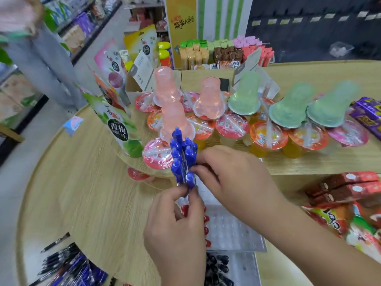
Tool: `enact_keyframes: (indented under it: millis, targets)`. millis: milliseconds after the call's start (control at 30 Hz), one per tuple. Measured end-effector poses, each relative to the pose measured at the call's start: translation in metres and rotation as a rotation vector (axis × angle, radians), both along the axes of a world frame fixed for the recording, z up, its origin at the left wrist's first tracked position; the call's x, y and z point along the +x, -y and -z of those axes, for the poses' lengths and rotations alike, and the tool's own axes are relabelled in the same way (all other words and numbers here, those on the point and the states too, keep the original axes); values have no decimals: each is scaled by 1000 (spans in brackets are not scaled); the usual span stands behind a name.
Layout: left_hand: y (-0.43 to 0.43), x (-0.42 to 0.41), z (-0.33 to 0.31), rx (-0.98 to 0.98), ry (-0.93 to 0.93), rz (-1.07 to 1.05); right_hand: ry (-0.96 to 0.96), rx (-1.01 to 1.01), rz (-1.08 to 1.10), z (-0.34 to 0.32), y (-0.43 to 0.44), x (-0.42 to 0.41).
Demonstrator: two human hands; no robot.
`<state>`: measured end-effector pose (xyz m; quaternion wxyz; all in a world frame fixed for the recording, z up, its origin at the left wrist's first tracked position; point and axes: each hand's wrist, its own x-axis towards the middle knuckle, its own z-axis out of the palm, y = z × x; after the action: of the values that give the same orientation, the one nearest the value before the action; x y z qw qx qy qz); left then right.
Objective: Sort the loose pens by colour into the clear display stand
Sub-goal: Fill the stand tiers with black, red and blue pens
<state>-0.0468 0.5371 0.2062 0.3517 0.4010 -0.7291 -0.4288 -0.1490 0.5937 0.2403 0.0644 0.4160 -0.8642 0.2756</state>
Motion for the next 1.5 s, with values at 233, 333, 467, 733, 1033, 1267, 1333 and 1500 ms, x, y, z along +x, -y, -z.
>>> enact_keyframes:
  millis: [233,333,467,733,1033,1267,1333,1500]
  targets:
    - [4,2,2,-98,62,67,100,-6,25,-1,-2,0]
    - [6,3,0,-91,74,77,84,88,22,-9,2,0]
    - [6,6,-5,-90,46,108,177,124,33,-12,-2,-1]
    - [18,17,17,-148,115,139,286,43,149,4,-17,12]
    - [63,125,38,10,141,51,346,-215,71,35,-65,139]
    - [86,236,135,151,409,-21,711,178,42,178,-51,240]
    - [85,256,165,200,474,-12,761,262,67,223,-42,257]
    - [77,287,244,310,676,147,766,419,153,307,-19,276]
